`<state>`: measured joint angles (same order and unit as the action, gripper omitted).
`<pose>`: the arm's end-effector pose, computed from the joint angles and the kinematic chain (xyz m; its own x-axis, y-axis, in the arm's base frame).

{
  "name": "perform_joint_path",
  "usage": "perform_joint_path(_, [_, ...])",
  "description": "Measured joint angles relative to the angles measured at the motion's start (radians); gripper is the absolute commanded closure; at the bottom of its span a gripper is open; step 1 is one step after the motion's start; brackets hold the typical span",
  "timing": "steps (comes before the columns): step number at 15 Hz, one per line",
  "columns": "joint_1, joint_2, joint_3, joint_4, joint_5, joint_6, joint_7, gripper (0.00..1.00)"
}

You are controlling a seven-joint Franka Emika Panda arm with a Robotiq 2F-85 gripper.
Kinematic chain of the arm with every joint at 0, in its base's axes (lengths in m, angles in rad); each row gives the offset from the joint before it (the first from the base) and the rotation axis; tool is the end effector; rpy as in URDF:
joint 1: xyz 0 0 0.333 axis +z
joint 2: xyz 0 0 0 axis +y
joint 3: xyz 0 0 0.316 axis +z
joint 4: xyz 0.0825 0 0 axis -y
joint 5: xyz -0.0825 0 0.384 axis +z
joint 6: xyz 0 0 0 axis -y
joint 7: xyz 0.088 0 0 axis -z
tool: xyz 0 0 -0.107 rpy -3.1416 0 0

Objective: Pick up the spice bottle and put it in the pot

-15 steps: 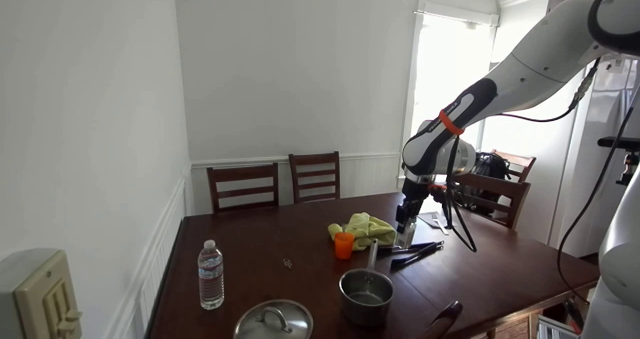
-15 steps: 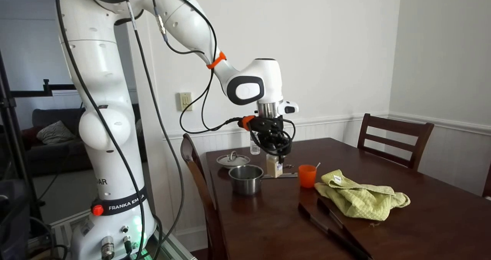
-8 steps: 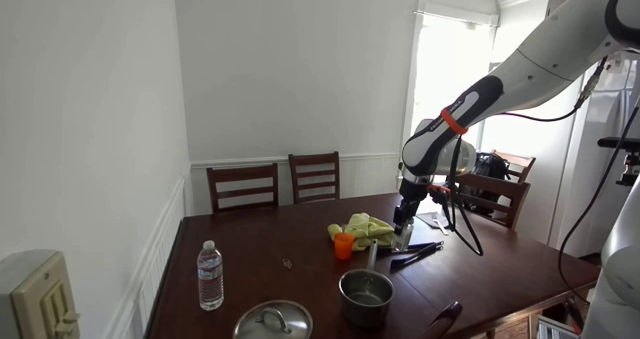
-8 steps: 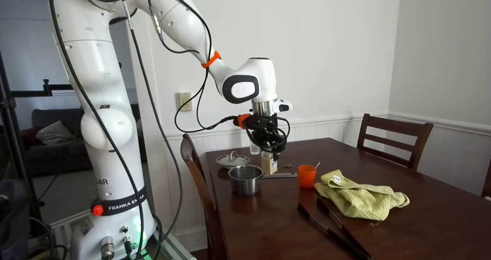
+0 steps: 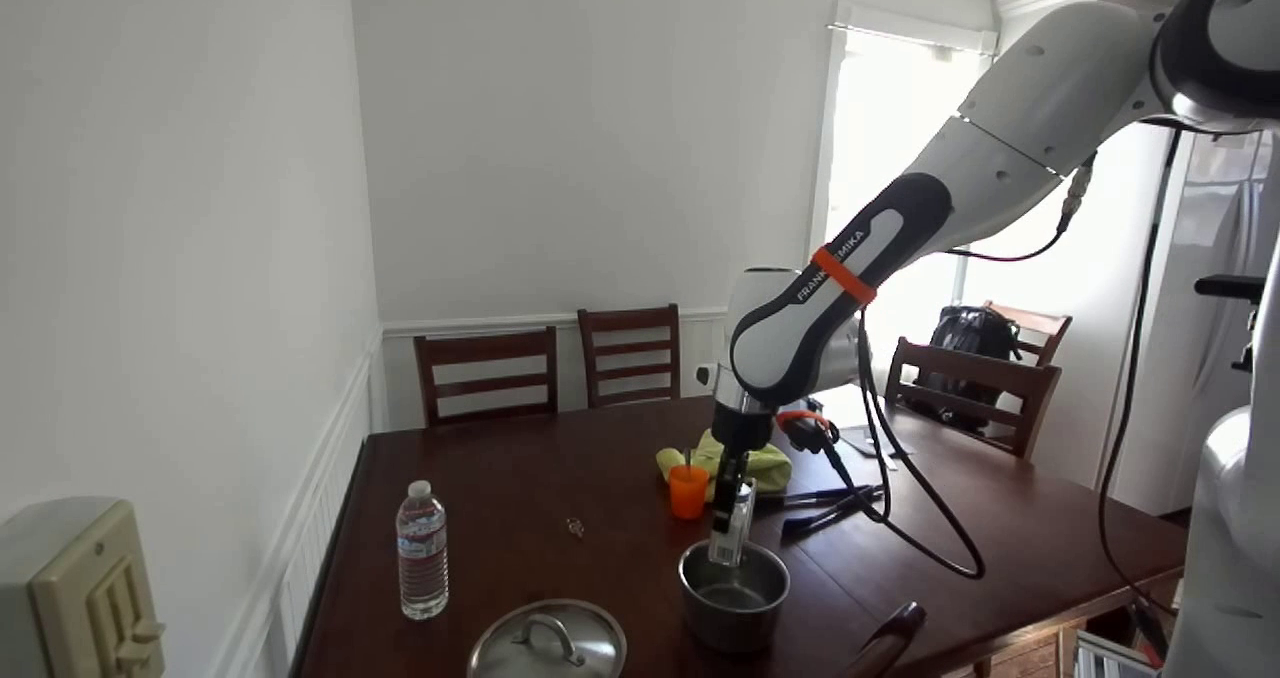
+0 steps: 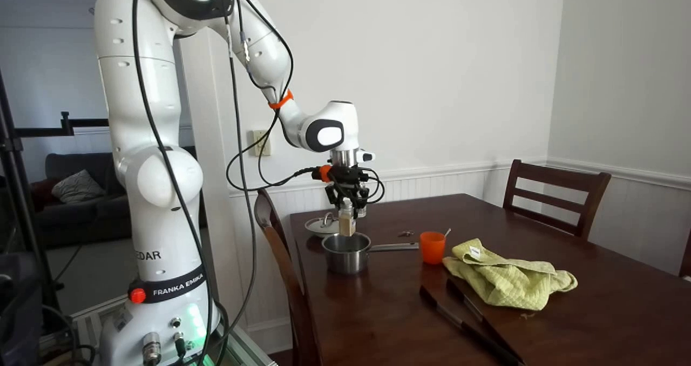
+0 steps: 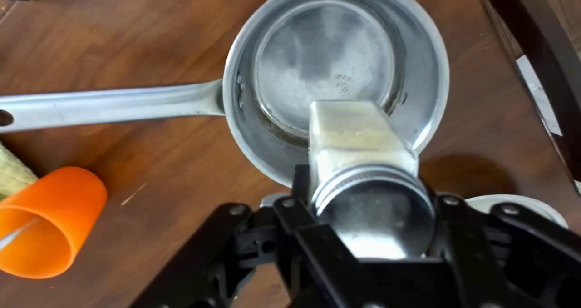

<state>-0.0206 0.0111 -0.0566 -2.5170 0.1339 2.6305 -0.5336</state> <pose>0.4712 -0.0397 0.2840 0.9349 0.3328 0.1230 0.3372 -0.9413 -0.0159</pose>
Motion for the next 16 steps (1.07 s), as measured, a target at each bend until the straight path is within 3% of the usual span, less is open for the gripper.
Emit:
perform_joint_path(9, [-0.028, 0.193, 0.025, 0.086, -0.012, 0.01, -0.039, 0.76])
perform_joint_path(15, [-0.027, 0.245, 0.029, 0.085, -0.194, 0.105, 0.044, 0.76])
perform_joint_path(16, [-0.027, 0.25, 0.029, 0.084, -0.218, 0.115, 0.056, 0.65])
